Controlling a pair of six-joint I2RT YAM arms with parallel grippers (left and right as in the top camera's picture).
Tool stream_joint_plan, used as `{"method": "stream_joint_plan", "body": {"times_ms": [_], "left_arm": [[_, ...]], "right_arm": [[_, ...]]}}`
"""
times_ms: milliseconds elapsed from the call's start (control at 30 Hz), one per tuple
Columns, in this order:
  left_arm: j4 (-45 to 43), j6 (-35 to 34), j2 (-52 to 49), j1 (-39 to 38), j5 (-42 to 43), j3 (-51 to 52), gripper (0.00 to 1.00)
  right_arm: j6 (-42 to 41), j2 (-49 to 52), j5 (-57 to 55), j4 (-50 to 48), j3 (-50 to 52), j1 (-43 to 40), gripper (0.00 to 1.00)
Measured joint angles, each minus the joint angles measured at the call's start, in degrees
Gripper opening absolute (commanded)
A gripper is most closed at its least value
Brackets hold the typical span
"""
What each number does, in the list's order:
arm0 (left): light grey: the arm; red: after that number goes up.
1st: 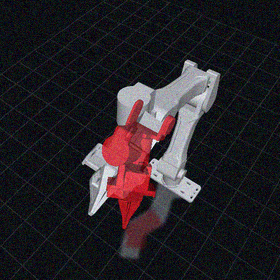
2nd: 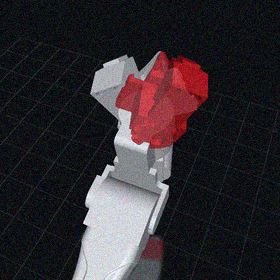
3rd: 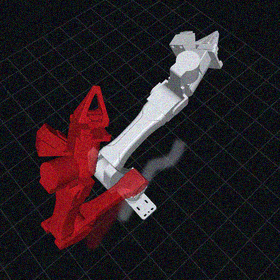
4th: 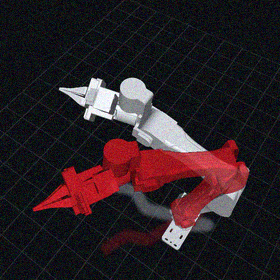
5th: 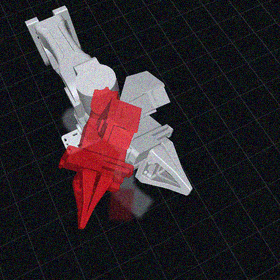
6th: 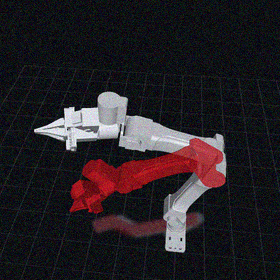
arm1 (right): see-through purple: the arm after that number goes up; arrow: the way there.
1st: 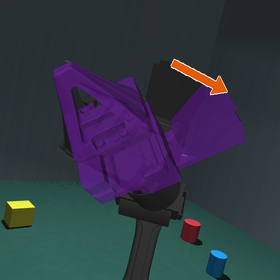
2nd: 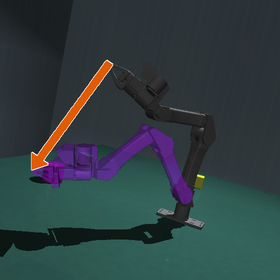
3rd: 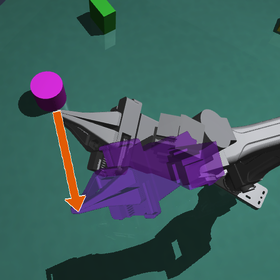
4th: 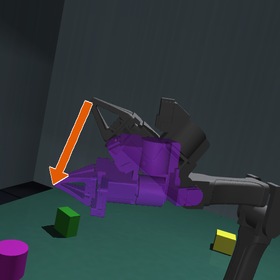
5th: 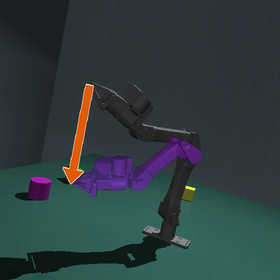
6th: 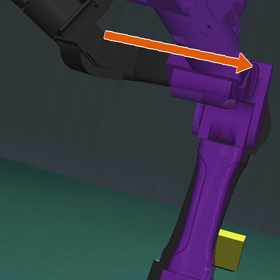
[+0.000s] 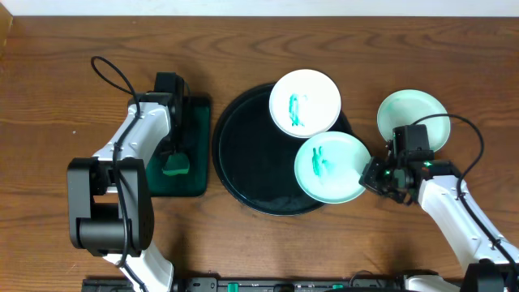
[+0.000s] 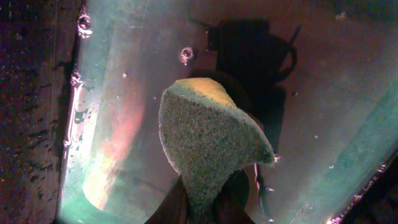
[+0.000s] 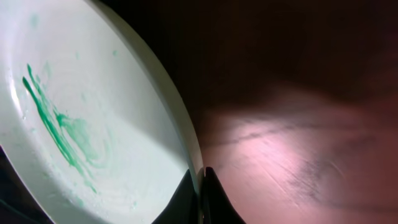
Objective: Clean dirty plates on tray and stack at the side
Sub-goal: 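Release the plate and move the right gripper to the lower tray plate, then grip the rim of the lower dirty plate with the right gripper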
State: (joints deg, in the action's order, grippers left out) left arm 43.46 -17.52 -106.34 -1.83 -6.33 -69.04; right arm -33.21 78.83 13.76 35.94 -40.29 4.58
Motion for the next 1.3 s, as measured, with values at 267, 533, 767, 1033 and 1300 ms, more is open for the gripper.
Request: {"method": "stream_joint_plan", "body": {"times_ms": [267, 533, 767, 1033, 1300], "left_arm": [[0.0, 0.0, 0.0, 0.0, 0.0, 0.0, 0.07], [-0.1, 0.0, 0.0, 0.0, 0.5, 0.0, 0.07], [-1.2, 0.0, 0.0, 0.0, 3.0, 0.0, 0.08], [-3.5, 1.2, 0.0, 0.0, 3.4, 0.0, 0.07], [-5.8, 1.5, -0.7, 0.0, 2.9, 0.0, 0.07]], "right_arm": [[6.0, 0.0, 5.6, -8.3, 0.0, 9.8, 0.02], [3.7, 2.7, 5.7, -14.2, 0.0, 16.5, 0.01], [0.7, 13.6, 5.2, -22.4, 0.1, 17.5, 0.01], [0.2, 16.3, 7.2, -25.6, -0.5, 17.8, 0.01], [0.2, 16.5, 6.3, -26.2, -0.6, 19.0, 0.01]]}}
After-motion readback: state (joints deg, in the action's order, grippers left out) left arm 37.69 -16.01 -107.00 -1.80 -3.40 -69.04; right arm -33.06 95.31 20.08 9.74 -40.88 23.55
